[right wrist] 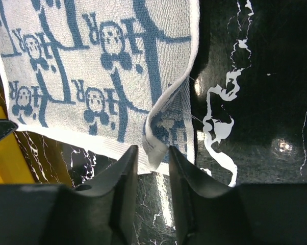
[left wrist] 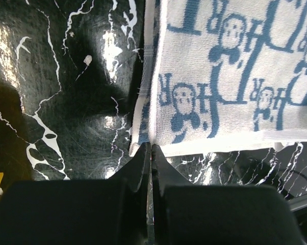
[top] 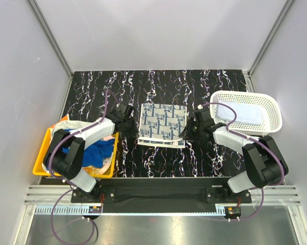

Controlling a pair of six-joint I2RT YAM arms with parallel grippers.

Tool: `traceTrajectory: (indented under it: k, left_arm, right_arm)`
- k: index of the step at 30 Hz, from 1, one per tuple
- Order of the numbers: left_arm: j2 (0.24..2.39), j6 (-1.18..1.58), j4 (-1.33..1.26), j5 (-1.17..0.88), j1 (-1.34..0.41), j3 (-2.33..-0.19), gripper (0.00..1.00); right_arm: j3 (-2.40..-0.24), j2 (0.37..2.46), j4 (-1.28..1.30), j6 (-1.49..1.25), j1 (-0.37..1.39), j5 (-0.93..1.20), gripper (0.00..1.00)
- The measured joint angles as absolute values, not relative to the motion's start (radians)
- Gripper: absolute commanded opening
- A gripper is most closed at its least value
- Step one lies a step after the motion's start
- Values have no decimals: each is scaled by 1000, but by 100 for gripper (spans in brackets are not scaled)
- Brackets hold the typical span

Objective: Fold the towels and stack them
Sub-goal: Fold the towel

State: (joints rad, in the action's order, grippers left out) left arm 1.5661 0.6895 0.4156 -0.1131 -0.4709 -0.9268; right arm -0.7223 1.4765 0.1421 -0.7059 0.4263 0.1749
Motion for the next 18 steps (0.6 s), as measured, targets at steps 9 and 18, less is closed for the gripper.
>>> traceTrajectory:
  k: [9,18]
  left_arm:
    - [1574,690,398,-117,-474,-906,0]
    - [1574,690,396,-117,-474,-906,0]
  right_arm:
    - [-711,1477,137,-703,426,157,43]
    - [-699,1477,140,-686,426,121,40]
